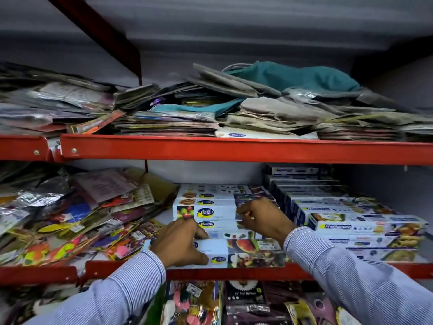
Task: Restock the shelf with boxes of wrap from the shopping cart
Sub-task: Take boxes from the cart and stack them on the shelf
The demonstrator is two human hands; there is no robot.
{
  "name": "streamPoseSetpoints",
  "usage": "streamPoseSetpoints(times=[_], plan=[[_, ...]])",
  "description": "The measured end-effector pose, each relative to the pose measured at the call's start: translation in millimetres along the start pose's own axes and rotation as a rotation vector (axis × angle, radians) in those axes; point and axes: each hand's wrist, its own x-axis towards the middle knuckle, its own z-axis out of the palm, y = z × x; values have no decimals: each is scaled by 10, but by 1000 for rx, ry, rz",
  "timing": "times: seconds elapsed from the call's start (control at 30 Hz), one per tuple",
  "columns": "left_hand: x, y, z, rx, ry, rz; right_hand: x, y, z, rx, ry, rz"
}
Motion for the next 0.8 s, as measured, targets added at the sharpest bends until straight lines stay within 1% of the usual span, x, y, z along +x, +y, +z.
streamPoseSetpoints(times=[0.17, 0.3, 0.37, 0.47, 0.5, 0.63, 0.73, 0.8], plan=[[250, 86, 75, -5, 58, -31, -235, -29, -130, 43, -103, -53], [367, 167, 259, 14, 68, -6, -423, -29, 47, -60, -187, -58], [358, 181, 375, 78, 75, 15, -478, -15, 187, -92, -182, -33], [329, 147, 501, 243, 123, 52, -510, 14, 330, -88, -122, 18], [326, 127, 524, 255, 132, 67, -512, 30, 353, -78, -100, 26], [310, 64, 543, 99, 104, 71, -484, 114, 398, -62, -91, 38], [279, 46, 556, 106, 98, 78, -465, 123, 397, -52, -106, 48], [242, 64, 557, 161, 85, 73, -481, 94, 375, -66, -114, 48]])
